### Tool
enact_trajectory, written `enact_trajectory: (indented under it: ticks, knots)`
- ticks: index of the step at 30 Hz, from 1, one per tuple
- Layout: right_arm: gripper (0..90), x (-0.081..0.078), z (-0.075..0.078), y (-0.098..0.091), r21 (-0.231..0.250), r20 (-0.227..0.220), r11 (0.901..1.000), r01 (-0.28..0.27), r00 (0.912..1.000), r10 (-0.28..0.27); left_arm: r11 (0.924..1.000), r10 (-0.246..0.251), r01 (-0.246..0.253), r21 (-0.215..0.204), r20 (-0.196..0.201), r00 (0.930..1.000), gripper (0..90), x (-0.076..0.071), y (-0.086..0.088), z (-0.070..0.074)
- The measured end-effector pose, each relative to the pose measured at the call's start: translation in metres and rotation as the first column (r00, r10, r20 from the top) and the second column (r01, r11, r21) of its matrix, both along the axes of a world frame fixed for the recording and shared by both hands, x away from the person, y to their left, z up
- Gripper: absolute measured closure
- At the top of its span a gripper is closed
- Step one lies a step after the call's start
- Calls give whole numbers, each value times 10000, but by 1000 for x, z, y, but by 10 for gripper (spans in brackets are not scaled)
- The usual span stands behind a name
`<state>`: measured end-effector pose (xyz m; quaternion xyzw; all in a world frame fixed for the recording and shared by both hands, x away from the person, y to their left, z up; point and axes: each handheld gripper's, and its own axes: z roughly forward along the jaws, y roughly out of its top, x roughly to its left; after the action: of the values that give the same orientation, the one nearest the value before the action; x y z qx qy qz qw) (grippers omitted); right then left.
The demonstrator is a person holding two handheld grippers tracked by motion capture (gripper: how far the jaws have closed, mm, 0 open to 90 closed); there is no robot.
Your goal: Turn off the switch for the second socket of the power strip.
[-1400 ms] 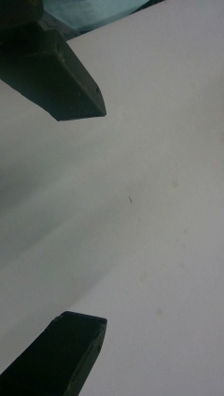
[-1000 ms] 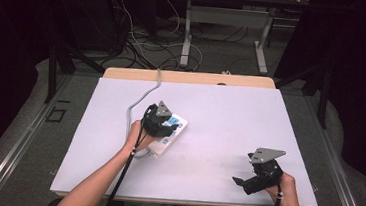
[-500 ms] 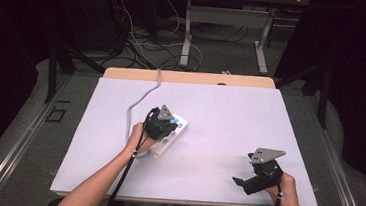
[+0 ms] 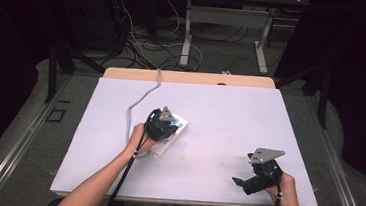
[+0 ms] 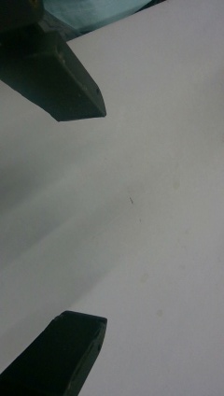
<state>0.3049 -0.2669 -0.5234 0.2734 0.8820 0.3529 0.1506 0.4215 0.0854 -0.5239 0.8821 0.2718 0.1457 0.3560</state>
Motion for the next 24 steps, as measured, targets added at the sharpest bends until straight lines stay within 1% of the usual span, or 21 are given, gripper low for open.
enact_trajectory:
  ticks: [1,2,3,5,6,8,13,17,19,21,23,24]
  knots:
    - [9,0,0,0,3,13,10000,-26,10000,26,10000,-6,7,54,-72,10000,897,0,0,0]
    - [10,0,0,0,1,28,10000,-2,10000,2,10000,-39,39,50,-43,10000,897,1,0,-1]
    - [10,0,0,0,3,17,10000,-19,10000,19,10000,37,-36,42,-115,9999,897,0,-1,-2]
    - [10,0,-1,0,55,70,10000,-5,10000,5,9998,-22,24,175,-119,9999,897,1,-1,-3]
    - [10,0,-1,0,55,70,10000,-5,10000,5,9999,-28,30,168,-168,9999,897,1,-1,-4]
    - [10,0,-1,0,46,74,10000,-8,10000,8,9996,-29,33,287,-129,9999,897,2,-2,-5]
    - [10,0,-1,0,24,79,10000,13,10000,-13,9998,1,2,220,-112,9999,897,2,-1,-6]
    - [10,0,-1,1,21,82,10000,9,10000,-10,10000,44,-43,51,-270,9996,897,3,1,-7]
    - [10,0,-1,1,14,77,10000,11,10000,-11,9999,10,-8,137,-183,9998,897,3,1,-7]
    - [11,1,-1,1,-10,98,10000,-24,9999,24,9998,42,-38,185,-220,9997,898,3,1,-6]
    - [11,1,0,0,-110,-65,9999,-91,9999,90,10000,75,-74,28,-247,9997,898,3,2,-8]
    - [10,0,0,0,-97,-112,9999,-54,9999,53,10000,45,-44,30,-206,9998,899,3,3,-8]
